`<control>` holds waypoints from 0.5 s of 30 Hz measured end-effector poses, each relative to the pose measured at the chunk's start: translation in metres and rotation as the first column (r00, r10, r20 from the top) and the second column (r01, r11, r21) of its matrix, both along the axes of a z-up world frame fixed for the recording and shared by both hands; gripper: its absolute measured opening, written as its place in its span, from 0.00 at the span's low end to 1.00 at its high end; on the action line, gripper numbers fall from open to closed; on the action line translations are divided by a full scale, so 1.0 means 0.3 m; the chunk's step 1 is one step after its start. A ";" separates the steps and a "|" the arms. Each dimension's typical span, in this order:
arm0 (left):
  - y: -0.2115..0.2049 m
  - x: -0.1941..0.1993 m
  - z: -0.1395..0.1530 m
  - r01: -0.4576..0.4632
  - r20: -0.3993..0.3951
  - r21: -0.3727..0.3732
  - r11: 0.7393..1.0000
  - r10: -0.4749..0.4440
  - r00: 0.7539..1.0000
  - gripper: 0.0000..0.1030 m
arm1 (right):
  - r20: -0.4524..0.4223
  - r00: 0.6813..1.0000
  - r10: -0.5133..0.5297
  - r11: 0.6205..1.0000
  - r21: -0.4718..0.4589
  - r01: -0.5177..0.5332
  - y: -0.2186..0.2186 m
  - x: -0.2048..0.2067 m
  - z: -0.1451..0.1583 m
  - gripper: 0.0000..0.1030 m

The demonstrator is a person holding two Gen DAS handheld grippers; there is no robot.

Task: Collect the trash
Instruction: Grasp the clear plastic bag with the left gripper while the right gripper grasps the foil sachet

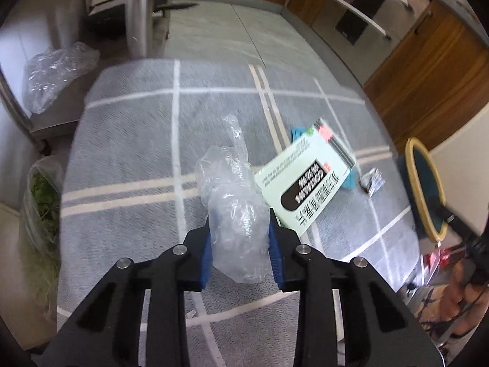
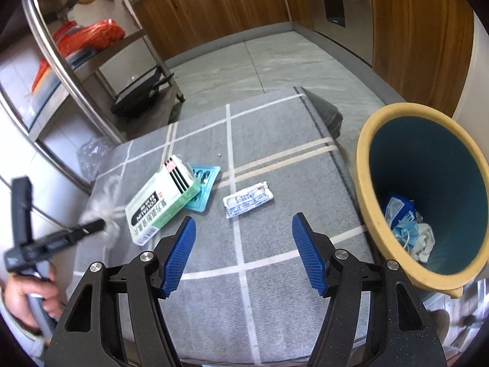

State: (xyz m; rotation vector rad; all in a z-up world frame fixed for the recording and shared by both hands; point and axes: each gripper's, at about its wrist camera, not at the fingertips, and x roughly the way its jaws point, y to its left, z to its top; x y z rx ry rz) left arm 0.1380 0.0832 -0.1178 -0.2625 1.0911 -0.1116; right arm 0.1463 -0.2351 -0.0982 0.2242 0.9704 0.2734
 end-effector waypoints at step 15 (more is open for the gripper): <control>0.026 -0.007 0.098 -0.033 0.099 -0.080 0.996 0.040 0.994 0.29 | -0.010 0.991 0.136 0.965 -0.226 -0.135 0.165 0.118 -0.139 0.73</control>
